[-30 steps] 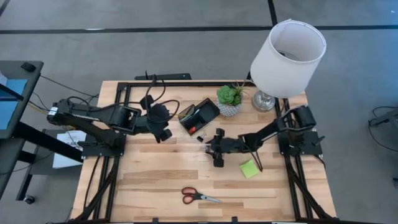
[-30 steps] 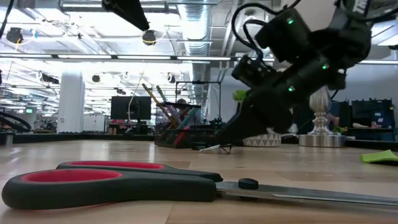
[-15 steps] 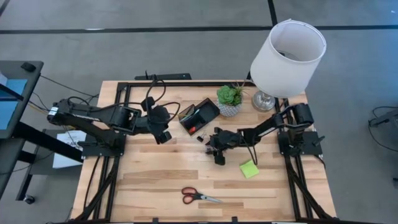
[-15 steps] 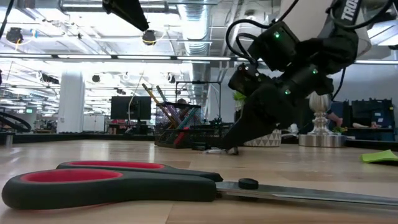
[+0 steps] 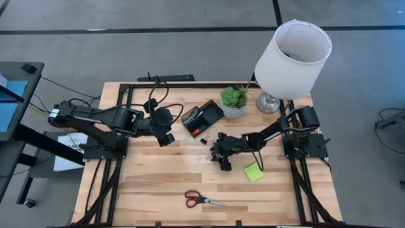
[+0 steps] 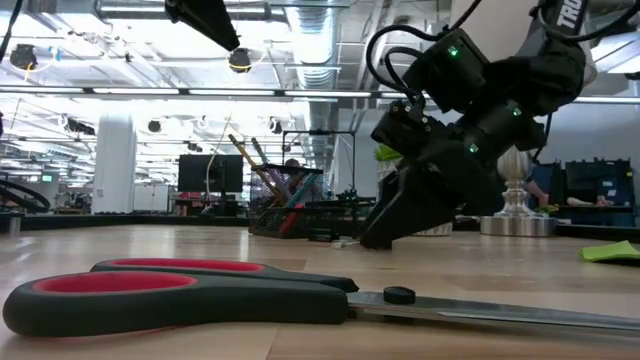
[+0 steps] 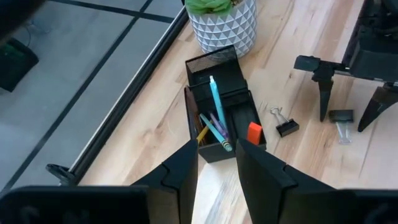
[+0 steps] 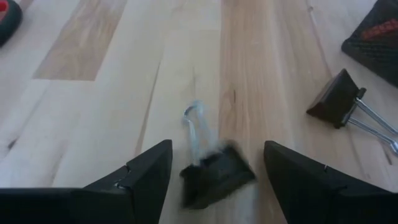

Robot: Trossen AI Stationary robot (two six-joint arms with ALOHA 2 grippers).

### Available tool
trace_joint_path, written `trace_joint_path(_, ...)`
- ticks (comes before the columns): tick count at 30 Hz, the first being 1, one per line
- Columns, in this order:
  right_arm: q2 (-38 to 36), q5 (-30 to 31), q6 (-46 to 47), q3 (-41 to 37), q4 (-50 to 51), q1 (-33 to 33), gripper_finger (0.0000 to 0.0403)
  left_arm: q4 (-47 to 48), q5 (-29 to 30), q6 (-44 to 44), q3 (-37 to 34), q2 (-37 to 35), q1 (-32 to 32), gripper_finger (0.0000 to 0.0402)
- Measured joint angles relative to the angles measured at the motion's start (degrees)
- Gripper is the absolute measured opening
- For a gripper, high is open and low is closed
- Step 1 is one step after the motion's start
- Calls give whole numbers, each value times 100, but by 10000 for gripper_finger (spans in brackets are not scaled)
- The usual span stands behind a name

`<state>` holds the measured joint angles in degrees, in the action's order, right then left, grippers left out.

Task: Pick and place office supplies into organizer
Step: Put the bottom black binder clip into the black desk organizer

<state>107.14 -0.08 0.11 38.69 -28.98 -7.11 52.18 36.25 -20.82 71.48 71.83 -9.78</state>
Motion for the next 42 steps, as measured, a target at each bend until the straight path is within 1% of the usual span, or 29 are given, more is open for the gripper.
trace_joint_path(5,-2,5,119,14,185,0,250,-1,-46,-65,0,-1,0,105)
trace_joint_path(13,247,35,117,16,-60,-28,250,0,-48,-73,0,8,0,105)
trace_joint_path(16,361,37,91,18,-188,-26,244,0,-105,-73,0,41,0,105)
trace_joint_path(19,384,37,124,22,-204,-26,220,-2,-148,-78,0,48,0,105)
trace_joint_path(22,408,44,140,14,-331,-22,181,-10,-142,-100,0,48,0,105)
trace_joint_path(26,440,-11,184,-6,-766,48,130,-147,138,-253,0,48,0,105)
trace_joint_path(28,452,-56,222,-5,-934,107,116,-236,201,-203,0,46,0,105)
trace_joint_path(31,478,-59,350,-21,-1341,220,115,-292,206,-52,0,46,0,105)
trace_joint_path(34,460,-19,395,-10,-2080,325,130,-306,206,-26,0,44,0,105)
trace_joint_path(37,458,-9,263,-1,-2554,416,136,-306,206,-17,0,44,0,105)
trace_joint_path(39,454,16,97,99,-2595,502,131,-306,206,7,0,44,0,105)
trace_joint_path(42,448,355,-72,321,-2474,708,118,-306,206,11,0,42,0,105)
